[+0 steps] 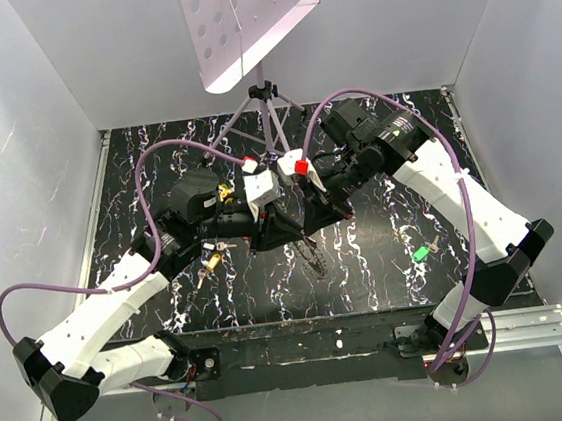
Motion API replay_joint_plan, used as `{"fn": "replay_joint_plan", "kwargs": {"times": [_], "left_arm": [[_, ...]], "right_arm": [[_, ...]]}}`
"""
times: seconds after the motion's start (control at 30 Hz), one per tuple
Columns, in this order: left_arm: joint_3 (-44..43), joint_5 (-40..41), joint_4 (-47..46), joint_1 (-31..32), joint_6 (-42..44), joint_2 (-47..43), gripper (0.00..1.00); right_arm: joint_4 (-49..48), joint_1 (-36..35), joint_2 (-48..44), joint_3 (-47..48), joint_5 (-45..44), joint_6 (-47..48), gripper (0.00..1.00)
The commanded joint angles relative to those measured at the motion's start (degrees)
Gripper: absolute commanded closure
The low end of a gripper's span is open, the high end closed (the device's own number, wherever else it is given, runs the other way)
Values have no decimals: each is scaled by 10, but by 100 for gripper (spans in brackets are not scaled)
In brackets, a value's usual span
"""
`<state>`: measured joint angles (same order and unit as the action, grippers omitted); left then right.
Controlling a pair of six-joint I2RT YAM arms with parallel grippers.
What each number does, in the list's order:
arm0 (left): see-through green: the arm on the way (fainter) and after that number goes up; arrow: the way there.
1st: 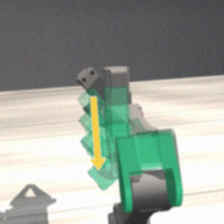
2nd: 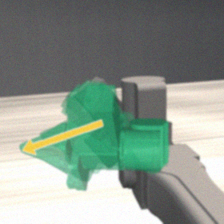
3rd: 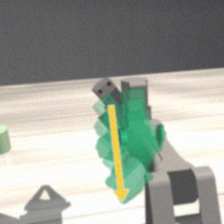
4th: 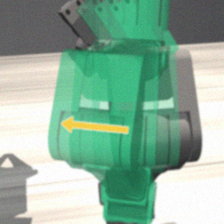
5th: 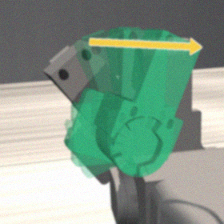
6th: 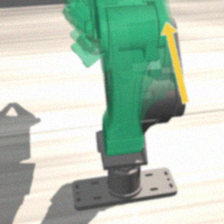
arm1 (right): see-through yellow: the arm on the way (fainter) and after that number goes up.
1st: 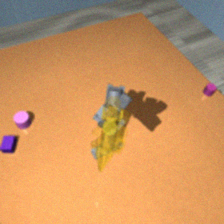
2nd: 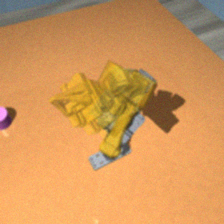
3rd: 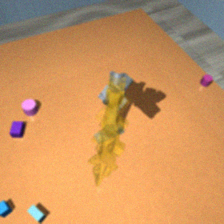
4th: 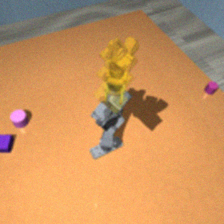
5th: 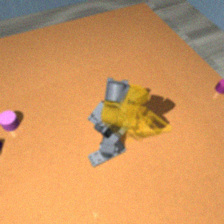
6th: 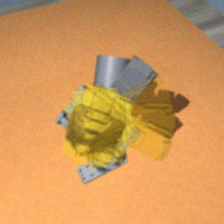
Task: Put the keys on the keyring
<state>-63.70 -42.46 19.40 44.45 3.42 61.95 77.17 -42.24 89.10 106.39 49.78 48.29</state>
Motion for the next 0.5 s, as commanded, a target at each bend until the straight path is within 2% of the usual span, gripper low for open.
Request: {"fn": "replay_joint_plan", "kwargs": {"times": [0.0,0.47], "left_arm": [[-21,-2,7,-1,-1,4,83],[-20,14,20,-1,0,6,84]], "right_arm": [[34,-4,-7,11,20,8,99],[26,-4,-4,10,24,-3,99]]}}
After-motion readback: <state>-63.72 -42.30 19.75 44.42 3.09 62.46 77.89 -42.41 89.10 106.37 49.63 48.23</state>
